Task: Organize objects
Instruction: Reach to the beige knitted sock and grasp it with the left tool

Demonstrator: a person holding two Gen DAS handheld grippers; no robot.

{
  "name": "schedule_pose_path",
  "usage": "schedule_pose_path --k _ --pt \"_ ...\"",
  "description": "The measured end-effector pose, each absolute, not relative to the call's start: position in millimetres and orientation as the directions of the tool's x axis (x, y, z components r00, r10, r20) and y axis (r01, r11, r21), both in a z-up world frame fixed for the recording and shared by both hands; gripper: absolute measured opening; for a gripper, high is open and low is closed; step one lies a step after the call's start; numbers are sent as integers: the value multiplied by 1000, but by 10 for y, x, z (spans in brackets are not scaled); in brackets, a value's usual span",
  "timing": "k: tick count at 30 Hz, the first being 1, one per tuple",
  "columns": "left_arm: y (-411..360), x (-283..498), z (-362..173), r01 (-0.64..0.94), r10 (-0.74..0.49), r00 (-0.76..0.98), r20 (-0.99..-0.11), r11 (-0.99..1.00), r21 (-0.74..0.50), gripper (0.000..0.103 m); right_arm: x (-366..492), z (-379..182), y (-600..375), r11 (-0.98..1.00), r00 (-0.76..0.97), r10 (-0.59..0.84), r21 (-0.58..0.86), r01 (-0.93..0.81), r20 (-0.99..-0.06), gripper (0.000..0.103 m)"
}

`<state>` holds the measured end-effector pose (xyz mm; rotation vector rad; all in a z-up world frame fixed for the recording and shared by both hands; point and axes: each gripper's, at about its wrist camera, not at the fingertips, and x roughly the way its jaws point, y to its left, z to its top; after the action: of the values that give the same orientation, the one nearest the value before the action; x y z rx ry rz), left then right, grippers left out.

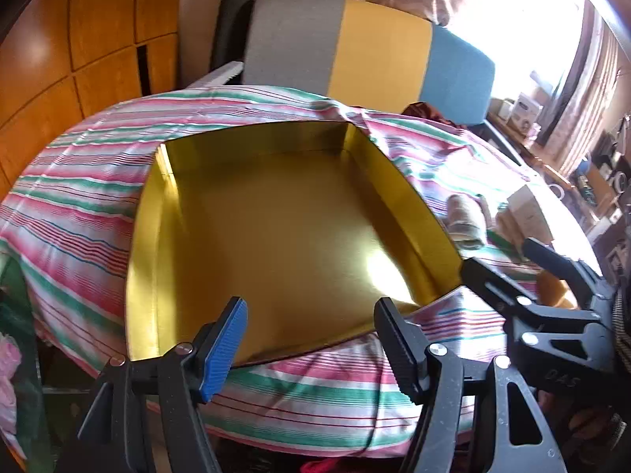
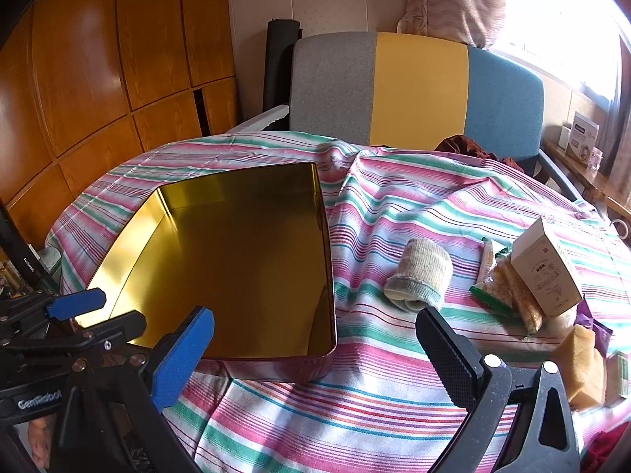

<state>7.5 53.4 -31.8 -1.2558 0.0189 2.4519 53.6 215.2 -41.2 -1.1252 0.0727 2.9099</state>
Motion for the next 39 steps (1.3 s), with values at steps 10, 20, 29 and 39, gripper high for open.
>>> schedule_pose_path --k 10,20,29,39 --pt "704 86 -372 -410 395 -449 -802 -888 -208 68 561 -433 2286 -997 -726 -14 61 -39 -687 103" --pt "1248 -65 -187 -537 481 -364 -797 -808 -243 68 875 -341 3272 -977 -702 67 94 -189 -709 103" --pt "2194 -252 -92 -690 505 -328 -799 -705 -163 82 1355 -308 4668 -852 -709 183 251 -460 -681 103" --pt "2886 -657 -464 -694 408 -296 -863 -713 -99 84 1674 -398 5155 -694 -804 103 537 -479 -585 103"
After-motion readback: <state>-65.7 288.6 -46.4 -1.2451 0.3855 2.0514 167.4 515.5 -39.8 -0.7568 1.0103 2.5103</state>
